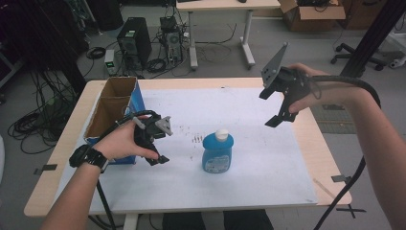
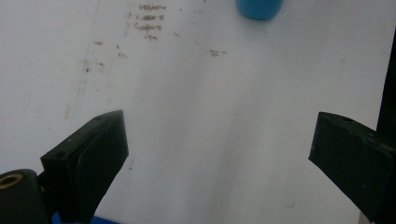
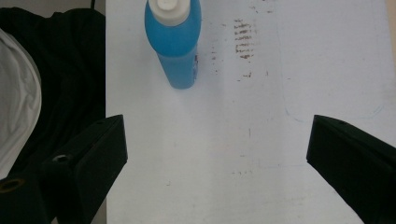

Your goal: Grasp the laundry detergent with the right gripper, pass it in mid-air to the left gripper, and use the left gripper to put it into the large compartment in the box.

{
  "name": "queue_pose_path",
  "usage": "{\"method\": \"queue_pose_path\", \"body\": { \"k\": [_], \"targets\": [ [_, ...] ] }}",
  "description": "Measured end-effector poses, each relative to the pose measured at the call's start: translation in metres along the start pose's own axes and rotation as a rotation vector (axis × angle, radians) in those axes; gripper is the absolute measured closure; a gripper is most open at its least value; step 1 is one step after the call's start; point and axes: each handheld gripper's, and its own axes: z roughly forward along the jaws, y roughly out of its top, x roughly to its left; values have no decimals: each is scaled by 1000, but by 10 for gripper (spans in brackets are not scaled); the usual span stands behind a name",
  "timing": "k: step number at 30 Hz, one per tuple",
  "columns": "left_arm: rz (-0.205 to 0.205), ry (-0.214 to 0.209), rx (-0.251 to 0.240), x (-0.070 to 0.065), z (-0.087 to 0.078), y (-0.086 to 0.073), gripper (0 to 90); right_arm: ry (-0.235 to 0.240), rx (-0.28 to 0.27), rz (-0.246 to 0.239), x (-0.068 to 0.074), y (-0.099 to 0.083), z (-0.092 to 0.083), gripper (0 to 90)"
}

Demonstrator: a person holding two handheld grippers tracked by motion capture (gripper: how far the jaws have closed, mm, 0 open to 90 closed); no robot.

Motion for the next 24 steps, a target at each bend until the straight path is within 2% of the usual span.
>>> {"method": "queue_pose_path", "body": {
  "k": [12,14,15,20,22,23,24],
  "targets": [
    [8,11,-2,-2,-4,4,48,-28,-72,11,2,-5,-9,45],
    [5,16,-4,-3,-4,5,48,-29,-110,4,2,-9,-8,40],
    [5,16,-4,-3,-4,5,48,-29,-110,4,2,-9,-8,40],
    [7,17,-13,-6,-5,7,48,-21,-184,-1,2,-20,-2,34],
    [6,18,-14,-6,-5,7,48,-22,-197,5,2,-22,-1,34],
    [5,21,-19,-7,-6,8,48,-28,-225,-1,1,-25,3,32],
    [5,21,-19,-7,-6,8,48,-28,-225,-1,1,-25,3,32]
  ]
}}
